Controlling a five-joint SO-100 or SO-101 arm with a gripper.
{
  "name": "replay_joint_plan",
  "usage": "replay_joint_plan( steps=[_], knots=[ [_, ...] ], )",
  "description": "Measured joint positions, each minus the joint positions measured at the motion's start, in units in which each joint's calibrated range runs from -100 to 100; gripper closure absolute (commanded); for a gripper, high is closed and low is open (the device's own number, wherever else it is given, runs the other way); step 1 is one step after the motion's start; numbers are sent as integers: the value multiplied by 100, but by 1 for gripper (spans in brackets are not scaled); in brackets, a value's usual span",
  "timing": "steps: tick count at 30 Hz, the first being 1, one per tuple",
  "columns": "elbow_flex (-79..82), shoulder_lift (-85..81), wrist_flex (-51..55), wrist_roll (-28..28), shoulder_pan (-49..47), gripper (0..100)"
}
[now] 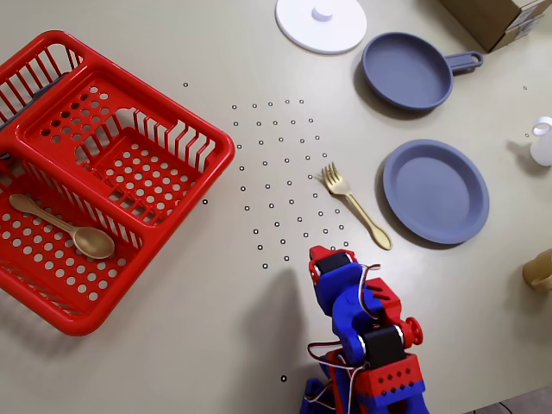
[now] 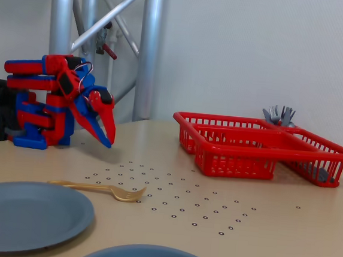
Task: Push the fork on the left side of the plate
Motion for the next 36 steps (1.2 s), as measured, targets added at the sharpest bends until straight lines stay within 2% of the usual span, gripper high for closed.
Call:
replay_joint_plan(
  steps=[5, 17, 27, 36],
  knots=[
    [-931, 1618, -72, 464, -146, 100],
    [-2658, 4453, -1330, 1558, 46, 100],
    [-3590, 6217, -1987, 1651, 191, 100],
    [-5235, 7892, -2163, 1070, 428, 100]
  ],
)
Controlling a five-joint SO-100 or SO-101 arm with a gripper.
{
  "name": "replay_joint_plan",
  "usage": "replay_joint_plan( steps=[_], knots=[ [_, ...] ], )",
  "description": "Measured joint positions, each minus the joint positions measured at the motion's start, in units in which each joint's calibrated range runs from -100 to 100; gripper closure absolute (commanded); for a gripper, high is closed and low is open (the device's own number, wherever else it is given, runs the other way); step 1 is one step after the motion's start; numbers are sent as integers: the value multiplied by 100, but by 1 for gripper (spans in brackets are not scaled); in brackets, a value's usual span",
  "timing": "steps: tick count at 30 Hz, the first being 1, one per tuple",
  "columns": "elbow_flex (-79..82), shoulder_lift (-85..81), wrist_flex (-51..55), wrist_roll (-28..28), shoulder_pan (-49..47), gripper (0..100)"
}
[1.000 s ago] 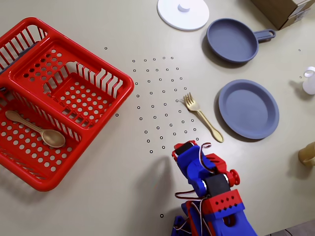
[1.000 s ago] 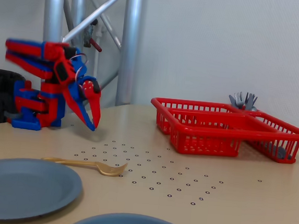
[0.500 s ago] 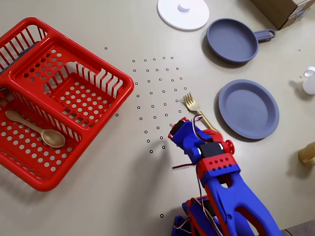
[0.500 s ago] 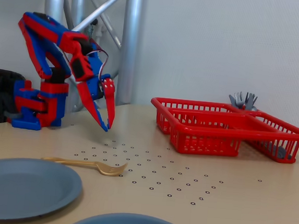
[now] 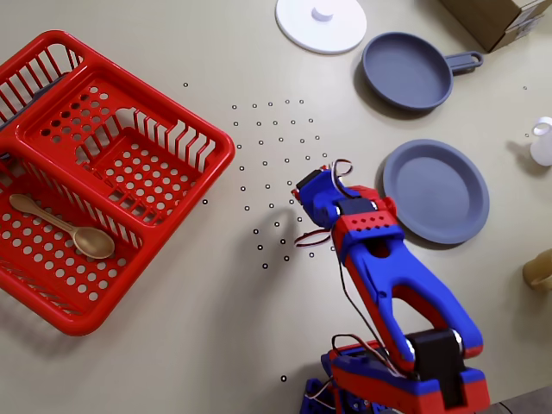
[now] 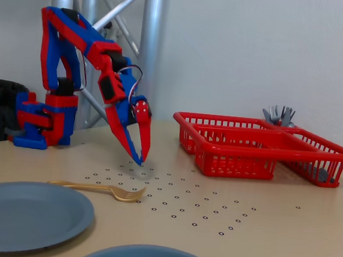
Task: Push the fork on the left side of the plate
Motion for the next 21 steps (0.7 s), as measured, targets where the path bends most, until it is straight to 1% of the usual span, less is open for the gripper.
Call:
replay_joint_plan(
  steps=[4, 21],
  knots=[
    [-307, 400, -184, -151, 55, 100],
    [-1266, 1536, -184, -151, 346, 100]
  ],
)
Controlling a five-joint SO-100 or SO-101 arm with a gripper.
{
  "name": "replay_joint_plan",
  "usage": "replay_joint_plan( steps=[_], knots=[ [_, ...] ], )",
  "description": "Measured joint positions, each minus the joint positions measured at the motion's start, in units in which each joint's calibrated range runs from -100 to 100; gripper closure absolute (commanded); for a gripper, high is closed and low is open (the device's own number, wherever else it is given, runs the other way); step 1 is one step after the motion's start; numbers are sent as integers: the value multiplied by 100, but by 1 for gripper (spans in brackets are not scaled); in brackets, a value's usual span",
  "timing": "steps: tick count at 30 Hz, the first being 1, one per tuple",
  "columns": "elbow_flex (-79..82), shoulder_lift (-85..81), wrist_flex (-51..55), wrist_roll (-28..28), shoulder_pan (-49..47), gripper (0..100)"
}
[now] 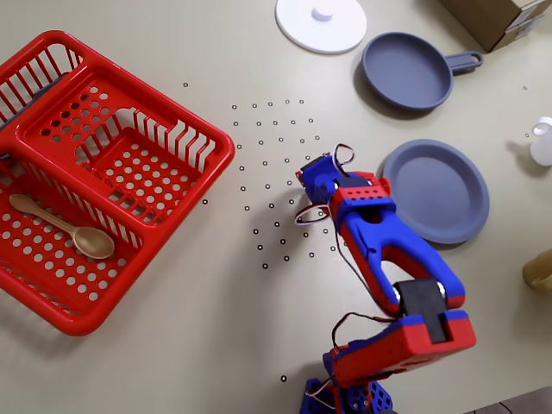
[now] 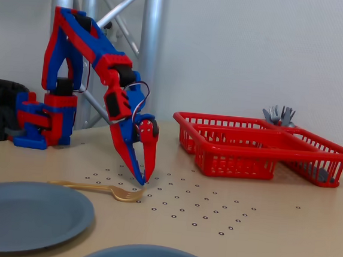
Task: Push the fork on the left side of the plate
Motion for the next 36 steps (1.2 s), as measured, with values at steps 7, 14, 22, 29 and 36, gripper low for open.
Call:
replay_joint_plan(
  steps=[7, 14, 22, 29, 36],
  knots=[
    [-136, 245, 0, 5, 228, 100],
    [-407, 458, 0, 68, 337, 100],
    [-741, 678, 0, 78, 464, 100],
    [-778, 678, 8, 78, 592, 100],
    [-778, 678, 112, 78, 719, 100]
  ],
)
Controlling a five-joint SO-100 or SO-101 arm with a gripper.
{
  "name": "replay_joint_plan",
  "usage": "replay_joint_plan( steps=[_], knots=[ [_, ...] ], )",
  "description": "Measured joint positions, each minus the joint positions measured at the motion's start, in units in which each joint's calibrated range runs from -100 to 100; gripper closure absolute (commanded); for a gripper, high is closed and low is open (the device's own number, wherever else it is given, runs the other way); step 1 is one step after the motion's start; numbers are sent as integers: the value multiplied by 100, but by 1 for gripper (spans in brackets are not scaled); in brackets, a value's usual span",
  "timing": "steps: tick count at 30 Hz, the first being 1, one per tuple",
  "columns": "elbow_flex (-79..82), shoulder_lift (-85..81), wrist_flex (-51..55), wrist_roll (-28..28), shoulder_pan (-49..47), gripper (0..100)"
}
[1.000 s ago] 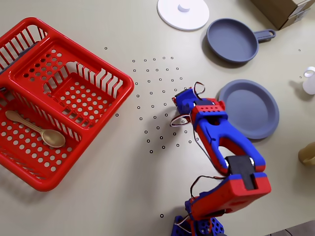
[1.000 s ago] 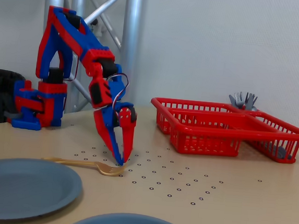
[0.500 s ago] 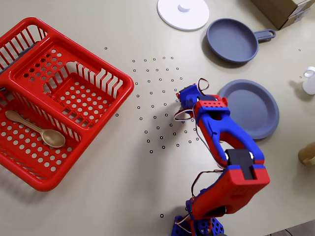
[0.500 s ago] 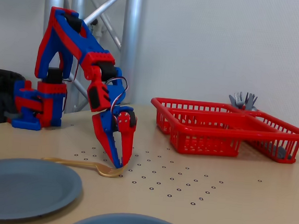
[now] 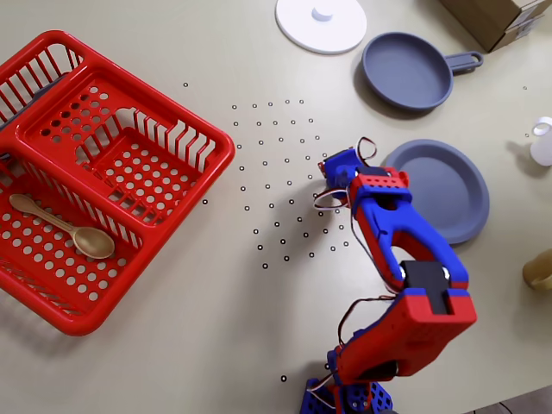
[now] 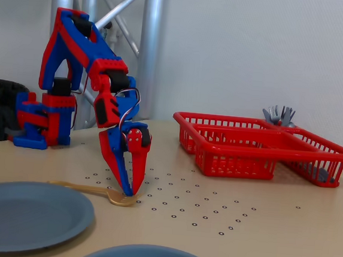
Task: Push the fork on the left side of the plate
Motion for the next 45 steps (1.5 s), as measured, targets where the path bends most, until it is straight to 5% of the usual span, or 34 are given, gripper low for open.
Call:
replay_joint_plan(
  steps=[24, 45],
  knots=[
    [-597, 147, 345, -112, 464, 100],
    [-877, 221, 665, -391, -73, 100]
  ],
)
